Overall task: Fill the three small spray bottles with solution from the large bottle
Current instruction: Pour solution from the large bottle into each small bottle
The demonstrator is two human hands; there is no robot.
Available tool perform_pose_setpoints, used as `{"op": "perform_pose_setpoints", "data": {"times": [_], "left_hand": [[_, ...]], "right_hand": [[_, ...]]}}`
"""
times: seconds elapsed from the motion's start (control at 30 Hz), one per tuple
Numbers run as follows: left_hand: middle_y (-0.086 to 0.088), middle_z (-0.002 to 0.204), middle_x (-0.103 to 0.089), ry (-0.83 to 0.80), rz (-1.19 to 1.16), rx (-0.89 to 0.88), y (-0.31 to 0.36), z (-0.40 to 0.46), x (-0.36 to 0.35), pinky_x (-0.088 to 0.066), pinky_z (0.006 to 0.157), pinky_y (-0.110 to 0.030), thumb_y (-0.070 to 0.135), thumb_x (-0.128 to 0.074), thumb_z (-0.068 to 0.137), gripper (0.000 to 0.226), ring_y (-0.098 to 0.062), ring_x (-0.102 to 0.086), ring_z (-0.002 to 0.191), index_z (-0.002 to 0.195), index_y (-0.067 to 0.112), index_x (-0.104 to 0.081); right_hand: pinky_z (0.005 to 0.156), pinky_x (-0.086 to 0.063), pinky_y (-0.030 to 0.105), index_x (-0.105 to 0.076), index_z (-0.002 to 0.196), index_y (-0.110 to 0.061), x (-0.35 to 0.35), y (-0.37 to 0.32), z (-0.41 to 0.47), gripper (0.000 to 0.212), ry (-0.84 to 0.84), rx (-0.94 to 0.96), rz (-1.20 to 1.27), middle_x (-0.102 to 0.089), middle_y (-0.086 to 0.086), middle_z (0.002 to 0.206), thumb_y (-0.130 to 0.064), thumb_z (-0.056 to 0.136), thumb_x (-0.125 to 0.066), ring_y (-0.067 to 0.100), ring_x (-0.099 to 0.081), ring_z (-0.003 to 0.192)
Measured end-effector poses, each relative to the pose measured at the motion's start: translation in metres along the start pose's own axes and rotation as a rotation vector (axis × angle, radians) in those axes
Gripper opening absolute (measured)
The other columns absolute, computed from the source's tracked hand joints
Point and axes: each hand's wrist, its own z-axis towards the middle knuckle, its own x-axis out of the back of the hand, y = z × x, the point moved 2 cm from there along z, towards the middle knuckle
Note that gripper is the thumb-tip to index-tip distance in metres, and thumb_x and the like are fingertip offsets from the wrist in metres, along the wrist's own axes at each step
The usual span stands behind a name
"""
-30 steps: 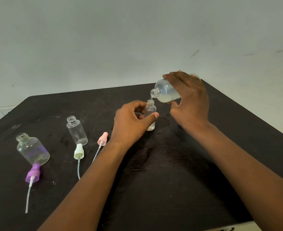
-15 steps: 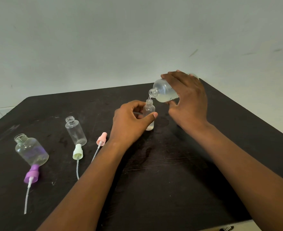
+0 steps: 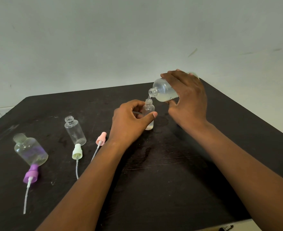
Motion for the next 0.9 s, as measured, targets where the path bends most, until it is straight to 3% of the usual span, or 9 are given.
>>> {"op": "perform_pose_setpoints", "data": {"times": [0.9], "left_hand": [[0.013, 0.092, -0.077, -0.004, 0.004, 0.001, -0.0009, 0.0012, 0.0002, -0.056, 0.077, -0.022, 0.044, -0.089, 0.082, 0.032, -0.005, -0.073, 0.080, 0.108, 0.028, -0.079]], "right_hand": [[0.118, -0.038, 0.049, -0.065, 0.138, -0.022, -0.0006, 0.0011, 0.0005, 0.074, 0.017, 0.011, -0.005, -0.065, 0.000, 0.140, 0.004, 0.070, -0.079, 0.024, -0.055, 0.139]]}}
